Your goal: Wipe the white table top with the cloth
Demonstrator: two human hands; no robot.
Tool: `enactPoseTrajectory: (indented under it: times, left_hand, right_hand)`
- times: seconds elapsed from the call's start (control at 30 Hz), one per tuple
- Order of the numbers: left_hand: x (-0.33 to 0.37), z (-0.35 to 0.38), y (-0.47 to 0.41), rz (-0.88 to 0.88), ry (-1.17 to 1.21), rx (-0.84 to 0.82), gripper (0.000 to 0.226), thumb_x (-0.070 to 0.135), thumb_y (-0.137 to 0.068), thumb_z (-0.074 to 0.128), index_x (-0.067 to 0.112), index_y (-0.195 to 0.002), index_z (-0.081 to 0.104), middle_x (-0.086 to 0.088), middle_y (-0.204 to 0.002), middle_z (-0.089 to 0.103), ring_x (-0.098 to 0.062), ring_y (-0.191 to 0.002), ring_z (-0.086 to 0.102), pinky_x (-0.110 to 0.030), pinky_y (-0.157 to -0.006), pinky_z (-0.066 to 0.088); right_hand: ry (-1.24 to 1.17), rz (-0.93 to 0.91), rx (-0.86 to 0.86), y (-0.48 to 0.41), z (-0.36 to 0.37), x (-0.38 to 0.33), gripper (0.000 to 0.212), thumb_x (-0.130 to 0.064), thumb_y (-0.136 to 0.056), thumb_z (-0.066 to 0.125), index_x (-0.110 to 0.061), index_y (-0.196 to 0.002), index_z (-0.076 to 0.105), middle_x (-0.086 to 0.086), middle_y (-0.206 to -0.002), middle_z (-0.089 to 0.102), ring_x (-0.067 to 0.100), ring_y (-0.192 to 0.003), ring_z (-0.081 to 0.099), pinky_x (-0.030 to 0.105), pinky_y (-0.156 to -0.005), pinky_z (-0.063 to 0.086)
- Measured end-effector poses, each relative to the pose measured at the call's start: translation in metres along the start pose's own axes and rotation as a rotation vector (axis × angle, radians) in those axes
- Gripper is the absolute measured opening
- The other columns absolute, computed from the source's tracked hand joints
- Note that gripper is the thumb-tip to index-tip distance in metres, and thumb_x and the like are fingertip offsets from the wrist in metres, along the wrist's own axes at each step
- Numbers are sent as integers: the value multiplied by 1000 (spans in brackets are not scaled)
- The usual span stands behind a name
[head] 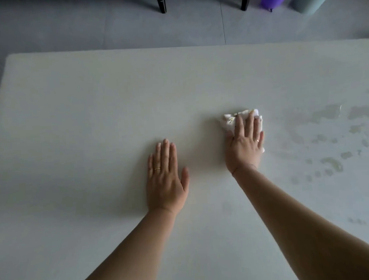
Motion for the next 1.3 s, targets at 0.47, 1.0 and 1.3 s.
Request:
enactPoseTrajectory:
  times: [0.47,1.0,1.3]
  left_hand:
    - [4,-7,2,-14,98,78,58,25,-87,32,4,-141,40,-16,-151,33,-31,-140,29,-41,-116,18]
    - [-3,-5,90,-9,-32,-21,60,36,-91,29,7,-143,36,-14,-152,30,-30,-141,27,-48,-114,16]
    - [-3,-4,91,-28,-1,-34,62,28,-86,33,7,-144,35,-15,-152,31,-30,-141,27,-46,-114,19]
  right_hand:
    - [-18,-1,16,48,-11,40,59,-24,-93,47,-21,-148,25,9,-158,5,26,-146,0,37,-118,2]
    - [-28,-8,8,91,-13,60,55,-27,-96,44,-21,-148,26,9,-158,7,26,-146,2,38,-118,4]
    - [12,-674,-209,182,7,34,55,-32,-95,41,-25,-147,28,1,-157,15,21,-146,10,40,-116,13]
Point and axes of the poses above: each hand's wrist, its own y-axis away from the middle knuckle, its own z-axis out of the palm, x = y × z, the point moved 1 cm from there along -y, towards the middle knuckle
